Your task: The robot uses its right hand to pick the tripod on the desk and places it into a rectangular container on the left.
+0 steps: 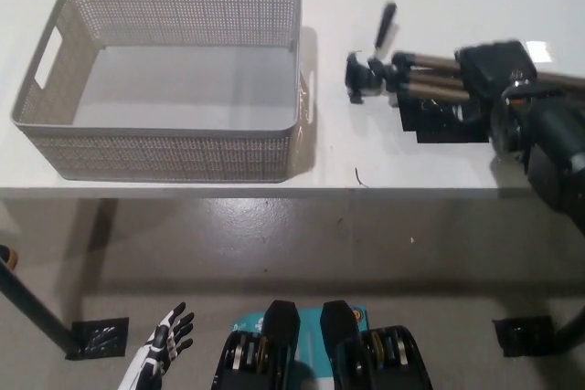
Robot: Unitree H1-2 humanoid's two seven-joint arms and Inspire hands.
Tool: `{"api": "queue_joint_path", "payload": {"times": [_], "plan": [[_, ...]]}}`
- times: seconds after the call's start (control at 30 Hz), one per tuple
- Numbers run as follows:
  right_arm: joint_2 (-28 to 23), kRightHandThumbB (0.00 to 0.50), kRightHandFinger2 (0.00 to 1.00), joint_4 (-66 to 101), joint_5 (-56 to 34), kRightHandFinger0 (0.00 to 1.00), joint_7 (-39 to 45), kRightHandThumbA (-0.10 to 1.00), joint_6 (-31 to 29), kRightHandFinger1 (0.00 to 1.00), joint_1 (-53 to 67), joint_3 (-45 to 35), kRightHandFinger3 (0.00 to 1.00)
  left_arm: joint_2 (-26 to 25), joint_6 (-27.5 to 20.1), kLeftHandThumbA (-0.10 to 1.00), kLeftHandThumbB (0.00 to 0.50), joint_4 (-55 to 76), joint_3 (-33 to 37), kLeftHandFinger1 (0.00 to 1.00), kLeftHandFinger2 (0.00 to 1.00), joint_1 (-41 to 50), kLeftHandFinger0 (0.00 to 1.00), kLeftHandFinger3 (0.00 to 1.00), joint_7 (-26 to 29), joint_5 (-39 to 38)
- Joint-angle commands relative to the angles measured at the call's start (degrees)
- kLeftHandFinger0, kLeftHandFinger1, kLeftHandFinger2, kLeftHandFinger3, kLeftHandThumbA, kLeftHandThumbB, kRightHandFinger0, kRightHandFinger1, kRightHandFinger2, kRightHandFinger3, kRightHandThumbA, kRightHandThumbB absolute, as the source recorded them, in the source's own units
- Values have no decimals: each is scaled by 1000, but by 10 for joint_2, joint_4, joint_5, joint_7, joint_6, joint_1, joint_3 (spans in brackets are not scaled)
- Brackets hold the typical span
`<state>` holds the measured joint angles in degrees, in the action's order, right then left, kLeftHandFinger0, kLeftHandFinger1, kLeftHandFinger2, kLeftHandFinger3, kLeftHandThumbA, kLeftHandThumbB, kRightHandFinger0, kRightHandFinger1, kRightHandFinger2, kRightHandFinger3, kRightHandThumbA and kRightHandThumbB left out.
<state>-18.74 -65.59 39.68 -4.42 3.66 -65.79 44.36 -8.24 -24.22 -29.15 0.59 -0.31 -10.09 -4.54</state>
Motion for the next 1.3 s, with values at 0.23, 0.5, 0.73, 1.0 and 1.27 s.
{"api": "queue_joint_path", "payload": {"times": [0.23,0.5,0.73,1.0,1.27], "plan": [[-80,281,848,271,85,0,-20,-100,-37,447,-172,-57,899,-10,-26,1000,500,7,4,1000,1000,-5,1000,1000,-16,0],[-55,244,859,302,105,0,-16,-100,-41,441,-188,-56,1000,-9,-15,1000,500,13,3,1000,1000,1,1000,1000,-28,-16],[-15,321,666,290,119,0,-2,-100,-49,217,-199,-43,424,-8,-27,1000,500,6,2,1000,1000,0,1000,1000,-21,-3],[77,375,378,236,166,0,10,-100,-53,0,-197,8,463,-7,-27,1000,500,0,1,1000,1000,6,1000,1000,-12,12],[168,362,122,106,168,0,-20,-100,-65,0,-198,32,464,-8,-27,1000,500,-2,3,1000,1000,7,1000,1000,-18,10]]}}
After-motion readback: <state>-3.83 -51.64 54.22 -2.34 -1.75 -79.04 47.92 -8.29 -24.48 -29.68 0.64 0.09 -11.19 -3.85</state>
